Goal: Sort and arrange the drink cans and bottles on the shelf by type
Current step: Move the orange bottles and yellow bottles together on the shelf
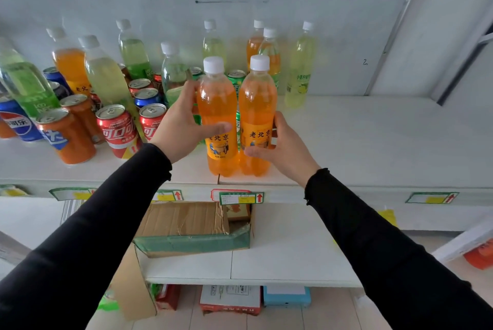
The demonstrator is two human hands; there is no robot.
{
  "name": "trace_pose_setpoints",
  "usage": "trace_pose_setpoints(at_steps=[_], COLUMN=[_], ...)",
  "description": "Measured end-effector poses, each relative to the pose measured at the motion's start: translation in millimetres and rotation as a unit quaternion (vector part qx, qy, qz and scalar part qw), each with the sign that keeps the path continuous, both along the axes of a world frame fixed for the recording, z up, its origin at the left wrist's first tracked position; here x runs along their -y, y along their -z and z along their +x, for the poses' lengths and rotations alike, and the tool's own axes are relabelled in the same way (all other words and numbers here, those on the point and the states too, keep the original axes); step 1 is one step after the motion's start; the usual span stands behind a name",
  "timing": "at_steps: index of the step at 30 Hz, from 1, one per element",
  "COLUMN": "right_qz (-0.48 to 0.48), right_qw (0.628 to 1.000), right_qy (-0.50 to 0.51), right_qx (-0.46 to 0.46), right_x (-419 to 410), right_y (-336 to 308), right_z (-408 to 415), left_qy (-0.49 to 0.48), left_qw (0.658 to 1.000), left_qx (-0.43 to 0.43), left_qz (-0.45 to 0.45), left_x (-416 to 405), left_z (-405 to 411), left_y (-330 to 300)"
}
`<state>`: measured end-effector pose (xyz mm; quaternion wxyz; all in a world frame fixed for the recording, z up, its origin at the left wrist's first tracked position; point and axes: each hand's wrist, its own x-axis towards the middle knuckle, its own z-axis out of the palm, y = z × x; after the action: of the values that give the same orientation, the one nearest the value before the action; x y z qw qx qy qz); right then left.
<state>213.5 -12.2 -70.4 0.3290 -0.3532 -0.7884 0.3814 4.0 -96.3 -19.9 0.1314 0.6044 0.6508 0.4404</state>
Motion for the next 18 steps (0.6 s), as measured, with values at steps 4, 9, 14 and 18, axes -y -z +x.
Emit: trace_pose_setpoints(at_steps=[4,9,14,18], right_qz=[0.0,0.015,-0.002,-0.012], right_qw=[1.0,0.999,0.999,1.0], right_qy=[0.004,0.03,0.032,0.026], right_qx=[0.007,0.003,-0.002,-0.001], right_x=[0,3,5,6], right_y=[2,6,6,2], right_z=[0,-1,-2,-1], left_qy=[0.005,0.01,0.021,0.063], left_qw=[1.0,1.0,0.999,0.997], left_qx=[-0.016,-0.029,-0.03,-0.014], left_qz=[-0.003,0.001,-0.006,-0.028], left_x=[0,-3,-5,-5], left_z=[-2,-3,-7,-12], left_y=[0,-2,-2,-10])
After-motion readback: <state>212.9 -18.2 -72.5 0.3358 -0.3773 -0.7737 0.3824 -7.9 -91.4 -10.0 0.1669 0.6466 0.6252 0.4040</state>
